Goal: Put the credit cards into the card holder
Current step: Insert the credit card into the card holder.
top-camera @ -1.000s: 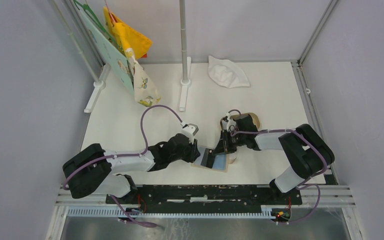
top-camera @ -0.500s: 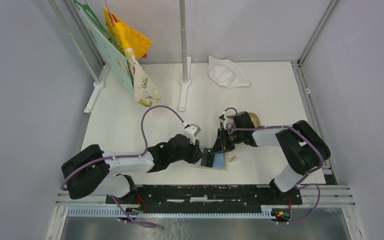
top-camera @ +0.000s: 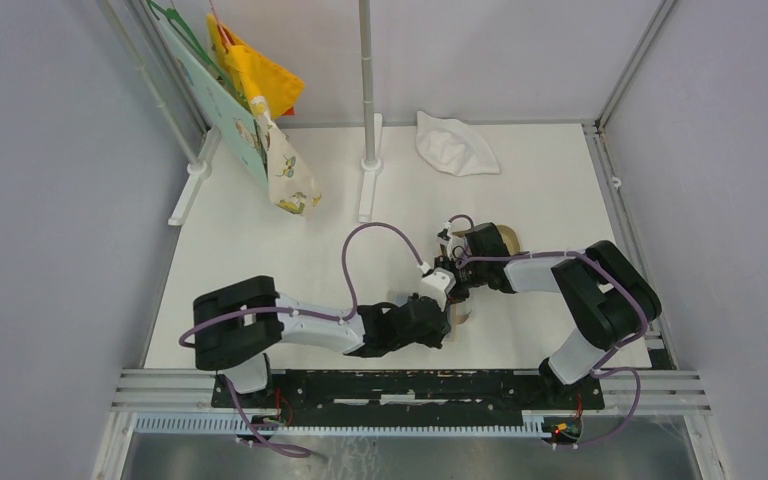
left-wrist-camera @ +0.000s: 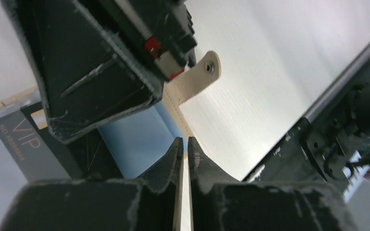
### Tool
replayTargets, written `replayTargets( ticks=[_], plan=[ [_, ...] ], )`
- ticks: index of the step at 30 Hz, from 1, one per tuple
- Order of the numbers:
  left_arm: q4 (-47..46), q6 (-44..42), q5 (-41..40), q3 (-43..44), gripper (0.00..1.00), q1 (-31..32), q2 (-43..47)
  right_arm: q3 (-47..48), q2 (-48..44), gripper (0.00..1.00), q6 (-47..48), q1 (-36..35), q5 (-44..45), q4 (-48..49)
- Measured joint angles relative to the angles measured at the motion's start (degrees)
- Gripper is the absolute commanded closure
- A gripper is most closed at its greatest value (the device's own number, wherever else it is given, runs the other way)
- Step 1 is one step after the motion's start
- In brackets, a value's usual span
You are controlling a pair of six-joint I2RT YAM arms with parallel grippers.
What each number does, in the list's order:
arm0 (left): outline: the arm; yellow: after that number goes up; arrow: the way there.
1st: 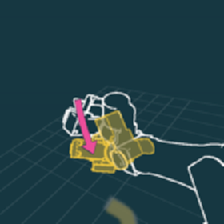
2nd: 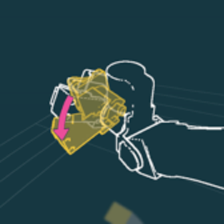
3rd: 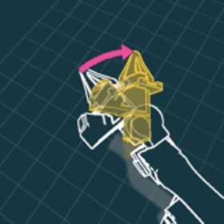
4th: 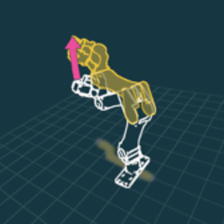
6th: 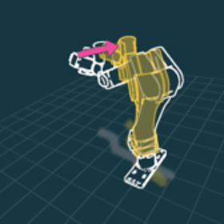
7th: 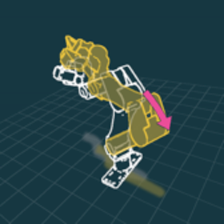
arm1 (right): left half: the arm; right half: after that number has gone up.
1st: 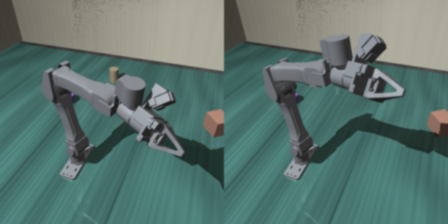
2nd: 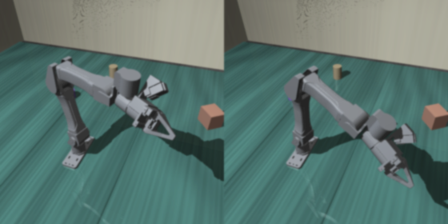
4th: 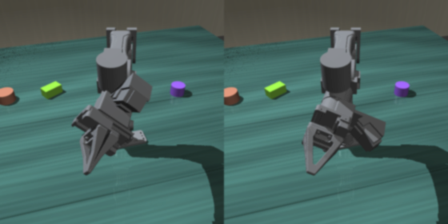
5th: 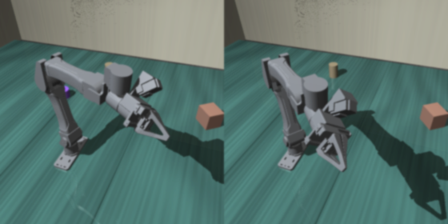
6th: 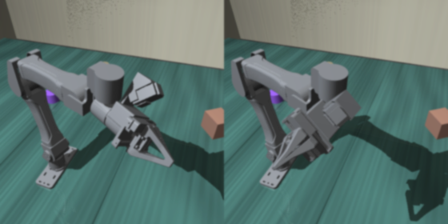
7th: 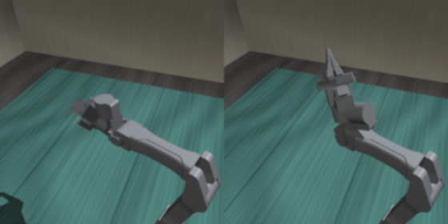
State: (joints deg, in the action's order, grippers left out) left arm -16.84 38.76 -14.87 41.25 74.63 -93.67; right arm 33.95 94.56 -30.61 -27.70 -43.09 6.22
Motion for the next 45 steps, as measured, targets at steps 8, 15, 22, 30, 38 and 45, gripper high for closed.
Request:
replayTargets(
  ticks=[8, 15, 22, 30, 38, 45],
  plan=[
    [10.82, 2.89, -12.07, 9.57, 0.93, 2.67, -5.9, 0.0, 0.0, 0.67, 0.09, 0.02, -0.13, 0.02],
    [14.01, 3.21, -15.89, 9.68, 0.9, 3.56, -5.9, 0.0, 0.04, 0.67, 0.13, 0.07, -0.22, 0.04],
    [16.55, 4.0, -19.17, 9.7, 0.78, 3.56, -5.95, 0.0, 0.11, 0.66, 0.44, 0.11, -0.37, 0.07],
    [20.72, 5.75, -21.86, 11.21, 0.64, 3.58, -7.21, 0.0, 0.11, 0.62, 0.52, 0.26, -0.79, 0.17],
    [23.52, 6.86, -24.59, 11.54, 0.53, 3.5, -7.26, 0.2, 0.09, 0.56, 1.46, 0.79, -1.9, 0.24],
    [24.46, 6.86, -25.73, 11.54, 0.5, 2.8, -7.23, 0.33, -1.25, 0.55, 3.56, 2.75, -1.07, -0.85]
  ],
)
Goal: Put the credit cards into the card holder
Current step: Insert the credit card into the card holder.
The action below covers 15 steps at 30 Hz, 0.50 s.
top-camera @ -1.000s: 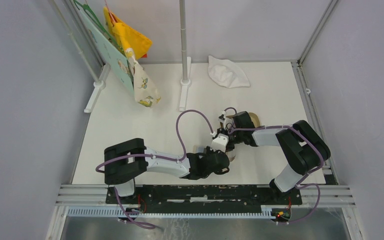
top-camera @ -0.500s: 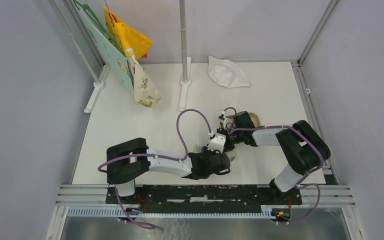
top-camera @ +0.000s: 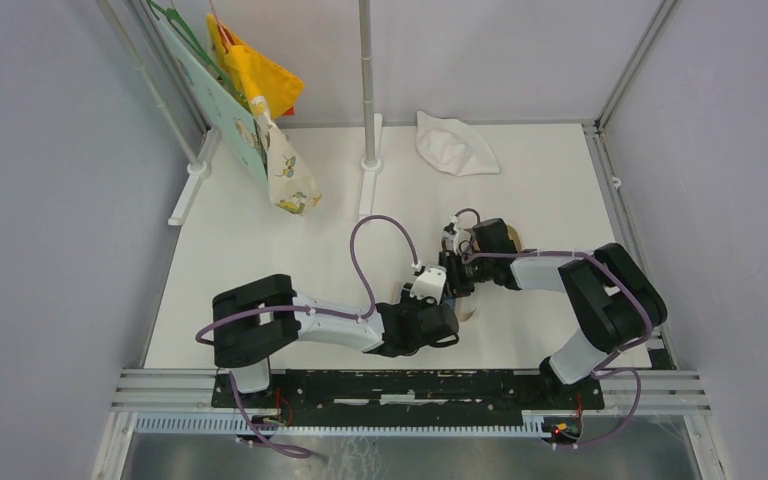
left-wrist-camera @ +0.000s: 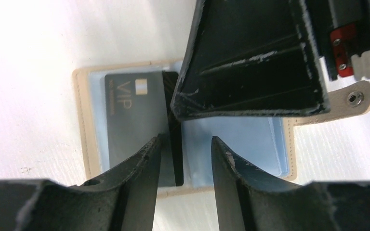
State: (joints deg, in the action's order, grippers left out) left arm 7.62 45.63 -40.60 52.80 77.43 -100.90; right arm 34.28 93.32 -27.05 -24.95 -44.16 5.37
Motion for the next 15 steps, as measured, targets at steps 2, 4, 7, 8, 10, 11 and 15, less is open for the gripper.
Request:
replayTargets(
  ticks=[2, 4, 7, 8, 10, 11, 15],
  plan=[
    [0.0, -0.02, 0.0, 0.0, 0.49, -0.11, 0.02, 0.0, -0.61, 0.55, 0.83, 0.72, 0.72, -0.55],
    [-0.09, -0.07, 0.24, -0.04, 0.49, -0.11, 0.26, 0.0, -1.4, 0.55, 1.88, 1.22, 1.62, -1.22],
    [-1.07, -0.72, 1.07, -0.76, 0.49, -0.11, 1.84, 0.0, -2.45, 0.55, 3.52, 1.53, 2.8, -2.25],
    [-1.62, -1.22, 1.64, -1.25, 0.49, -0.11, 2.75, 0.0, -2.8, 0.55, 4.22, 1.55, 3.15, -2.64],
    [-2.69, -2.14, 2.45, -2.36, 0.48, -0.11, 5.07, 0.0, -3.72, 0.55, 5.77, 1.6, 3.76, -3.58],
    [-3.1, -2.49, 2.82, -2.86, 0.47, -0.11, 6.12, 0.0, -4.13, 0.55, 6.43, 1.6, 4.22, -3.91],
    [-5.66, -4.11, 3.82, -5.7, 0.46, -0.24, 11.17, 0.11, -5.33, 0.55, 9.51, 1.77, 5.22, -5.14]
  ],
)
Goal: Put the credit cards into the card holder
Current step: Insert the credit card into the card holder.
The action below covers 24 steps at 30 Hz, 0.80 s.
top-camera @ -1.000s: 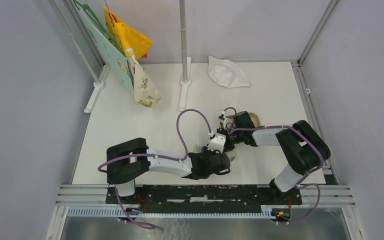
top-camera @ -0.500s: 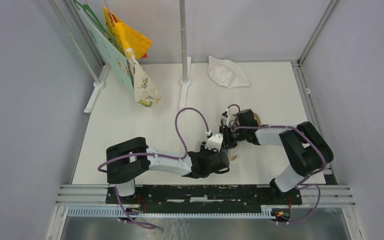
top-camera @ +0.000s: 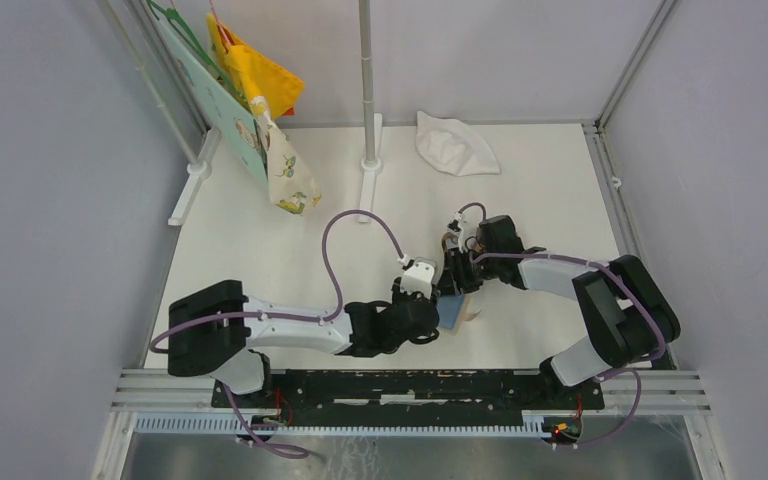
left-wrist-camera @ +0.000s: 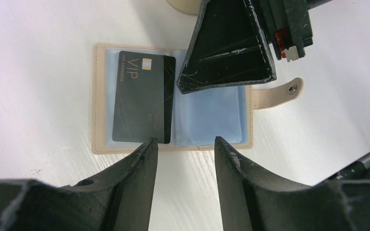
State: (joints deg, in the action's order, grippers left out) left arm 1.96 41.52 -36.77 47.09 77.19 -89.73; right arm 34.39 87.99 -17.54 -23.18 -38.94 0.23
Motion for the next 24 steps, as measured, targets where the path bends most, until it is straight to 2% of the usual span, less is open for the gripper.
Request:
replayTargets(
  ticks=[3, 10, 12, 15, 17, 20, 24],
  plan=[
    [-1.77, -0.94, 1.4, -2.19, 0.47, -0.72, 2.89, 0.68, -0.17, 0.54, 2.38, 0.07, -0.09, -1.55],
    [-5.2, -2.62, 7.26, -7.69, 0.57, -6.51, 7.41, 3.28, -0.07, 0.58, 8.39, 0.09, -5.42, -5.31],
    [-5.88, -2.73, 9.18, -9.25, 0.62, -9.01, 8.7, 4.44, -0.35, 0.65, 11.43, 0.09, -7.56, -5.99],
    [-7.43, -3.04, 13.27, -11.91, 0.67, -14.14, 10.93, 4.85, -3.1, 0.81, 18.25, 0.02, -9.05, -6.84],
    [-8.22, -3.17, 15.41, -13.14, 0.69, -17.31, 11.8, 4.92, -6.05, 0.88, 24.44, -0.37, -9.09, -7.58],
    [-8.72, -3.39, 18.08, -13.57, 0.7, -21.42, 11.87, 6.34, -8.39, 0.9, 34.8, -2.08, -8.02, -9.99],
    [-9.9, -4.11, 19.71, -13.57, 0.72, -23.37, 10.69, 12.83, -4.42, 0.91, 45.4, -7.52, -0.26, -16.41]
  ],
)
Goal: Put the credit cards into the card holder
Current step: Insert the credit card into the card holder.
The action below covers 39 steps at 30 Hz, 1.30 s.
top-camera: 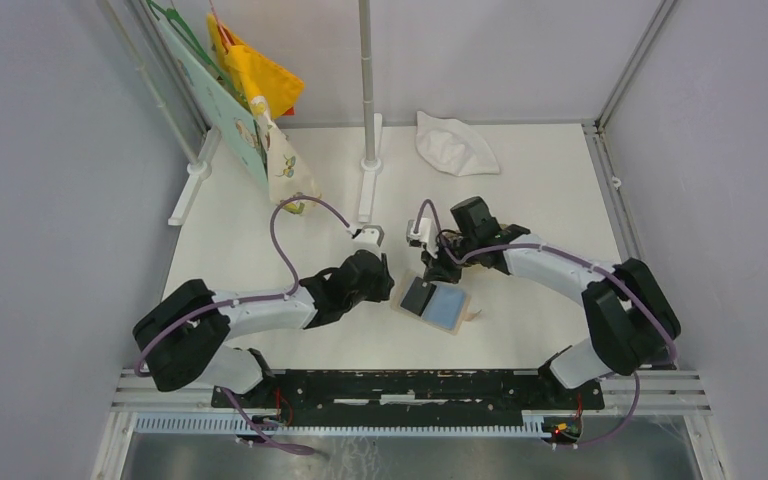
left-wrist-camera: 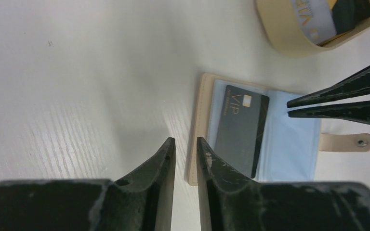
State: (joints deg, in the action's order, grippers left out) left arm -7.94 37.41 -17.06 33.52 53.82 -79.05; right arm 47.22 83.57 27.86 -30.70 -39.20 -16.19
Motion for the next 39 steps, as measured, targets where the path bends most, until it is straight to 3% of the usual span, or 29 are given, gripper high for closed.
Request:
replayTargets(
  ticks=[4, 11, 26, 39],
  plan=[
    [-0.2, -0.28, 0.61, 0.0, 0.72, -1.03, -3.3, 3.39, 6.12, 0.91, 5.11, -3.65, 8.92, -3.26],
    [-0.9, -0.31, 0.9, 0.0, 0.72, -1.42, -5.97, 2.89, 7.43, 0.91, 8.61, -4.31, 17.75, -6.99],
    [-9.35, -0.2, 6.29, -3.61, 0.73, -1.53, -7.63, 6.45, 12.22, 0.88, 9.53, -8.72, 19.63, -7.48],
    [-8.02, 0.66, 6.62, -9.57, 0.72, -1.62, 1.62, 6.75, 11.26, 0.8, 10.51, -10.58, 18.97, -8.44]
  ],
)
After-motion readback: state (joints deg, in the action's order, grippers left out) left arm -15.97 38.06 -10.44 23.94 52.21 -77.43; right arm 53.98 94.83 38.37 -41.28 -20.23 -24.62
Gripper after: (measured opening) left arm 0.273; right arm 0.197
